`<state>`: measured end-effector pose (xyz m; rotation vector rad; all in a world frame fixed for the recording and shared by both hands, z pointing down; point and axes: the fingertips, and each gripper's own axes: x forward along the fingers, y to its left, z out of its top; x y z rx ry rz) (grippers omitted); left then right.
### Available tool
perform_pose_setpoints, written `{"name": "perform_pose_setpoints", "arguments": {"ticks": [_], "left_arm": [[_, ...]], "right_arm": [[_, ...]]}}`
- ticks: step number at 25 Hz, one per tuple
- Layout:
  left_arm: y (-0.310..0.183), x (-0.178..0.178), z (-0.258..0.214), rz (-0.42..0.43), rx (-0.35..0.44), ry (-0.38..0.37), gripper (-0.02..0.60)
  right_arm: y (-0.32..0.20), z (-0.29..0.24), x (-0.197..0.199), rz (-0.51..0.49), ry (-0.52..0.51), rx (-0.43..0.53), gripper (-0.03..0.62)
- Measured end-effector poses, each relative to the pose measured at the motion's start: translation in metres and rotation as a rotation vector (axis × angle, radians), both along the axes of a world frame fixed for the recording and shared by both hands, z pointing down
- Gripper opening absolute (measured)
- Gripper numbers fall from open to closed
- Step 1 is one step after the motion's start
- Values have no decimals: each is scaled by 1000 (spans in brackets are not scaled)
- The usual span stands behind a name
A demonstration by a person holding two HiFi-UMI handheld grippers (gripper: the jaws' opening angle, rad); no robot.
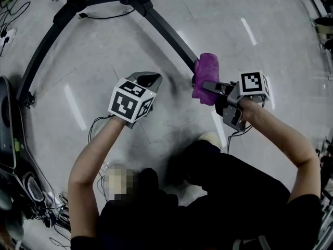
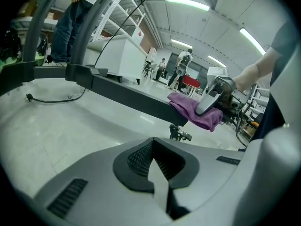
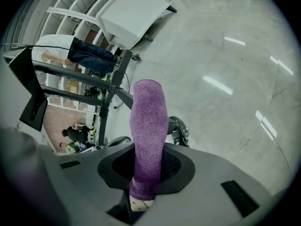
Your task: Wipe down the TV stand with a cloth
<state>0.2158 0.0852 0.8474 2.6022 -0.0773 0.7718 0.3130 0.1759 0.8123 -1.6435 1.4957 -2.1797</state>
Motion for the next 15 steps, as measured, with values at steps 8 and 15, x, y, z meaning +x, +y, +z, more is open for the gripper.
{"name": "perform_pose_setpoints", "arguments": {"ticks": [8,15], "left_arm": [[3,13,8,-45,-29,11,5],[0,12,-41,-82,-50,61,5]], "right_arm": [[16,15,7,22,-41,9,89],[-12,-33,-11,-29,-13,104,89]]}}
